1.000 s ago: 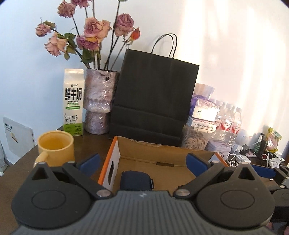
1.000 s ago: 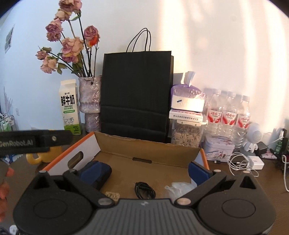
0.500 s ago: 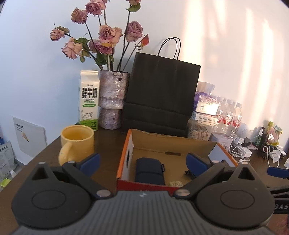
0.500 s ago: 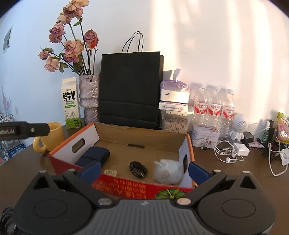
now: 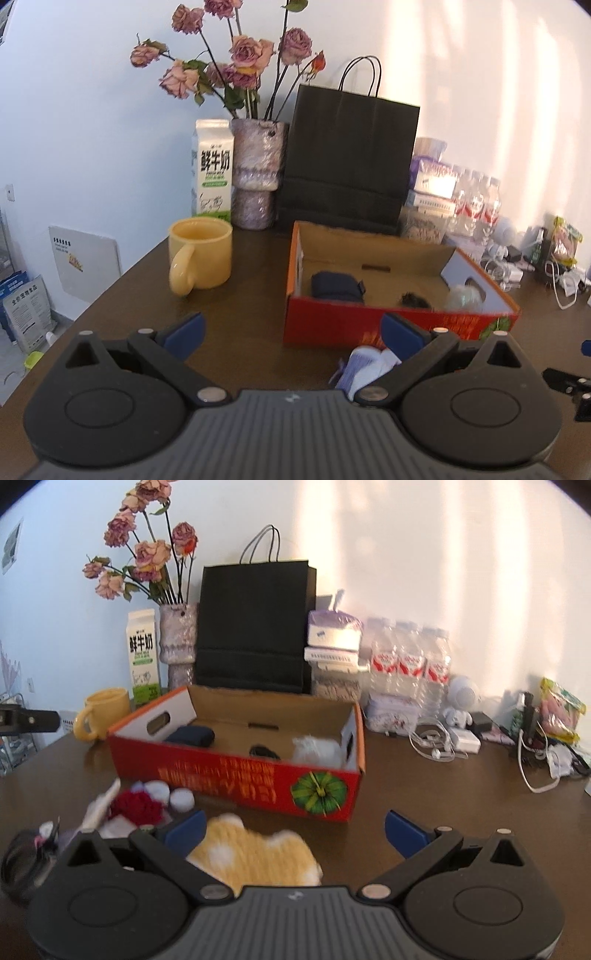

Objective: Organize objects
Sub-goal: 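Move both tools back to the pile and close the right gripper on the white bottle cap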

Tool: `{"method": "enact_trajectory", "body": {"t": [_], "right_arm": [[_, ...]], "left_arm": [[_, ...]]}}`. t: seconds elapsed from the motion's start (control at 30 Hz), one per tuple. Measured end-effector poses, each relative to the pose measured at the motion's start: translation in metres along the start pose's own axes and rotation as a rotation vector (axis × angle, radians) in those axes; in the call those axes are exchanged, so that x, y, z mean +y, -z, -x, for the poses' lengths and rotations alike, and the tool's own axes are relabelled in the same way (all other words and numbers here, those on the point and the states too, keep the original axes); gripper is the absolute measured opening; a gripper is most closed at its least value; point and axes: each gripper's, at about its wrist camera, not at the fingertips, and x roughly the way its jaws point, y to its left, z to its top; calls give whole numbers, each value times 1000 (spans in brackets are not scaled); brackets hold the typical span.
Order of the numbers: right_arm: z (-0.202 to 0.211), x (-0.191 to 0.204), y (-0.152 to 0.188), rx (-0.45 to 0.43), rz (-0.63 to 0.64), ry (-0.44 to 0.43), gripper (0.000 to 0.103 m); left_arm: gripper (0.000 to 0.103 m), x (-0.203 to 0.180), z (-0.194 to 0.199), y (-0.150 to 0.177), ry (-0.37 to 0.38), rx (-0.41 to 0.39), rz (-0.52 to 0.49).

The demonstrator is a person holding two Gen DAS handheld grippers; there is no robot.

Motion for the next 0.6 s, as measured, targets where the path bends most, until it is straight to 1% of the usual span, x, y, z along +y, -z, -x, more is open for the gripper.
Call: {"method": "enact_trajectory", "body": {"t": [0.23, 0.43, 0.6], "right_arm": [[13, -26, 34, 66, -10, 24, 103], [6, -52, 64, 160, -18, 40, 103], [-5, -66, 75, 206, -34, 40, 103]], "left_arm": [[103, 20, 13, 19, -19, 39, 6], [103, 31, 19, 30, -51, 73, 12], [103, 37, 23, 36, -67, 90, 30]]}}
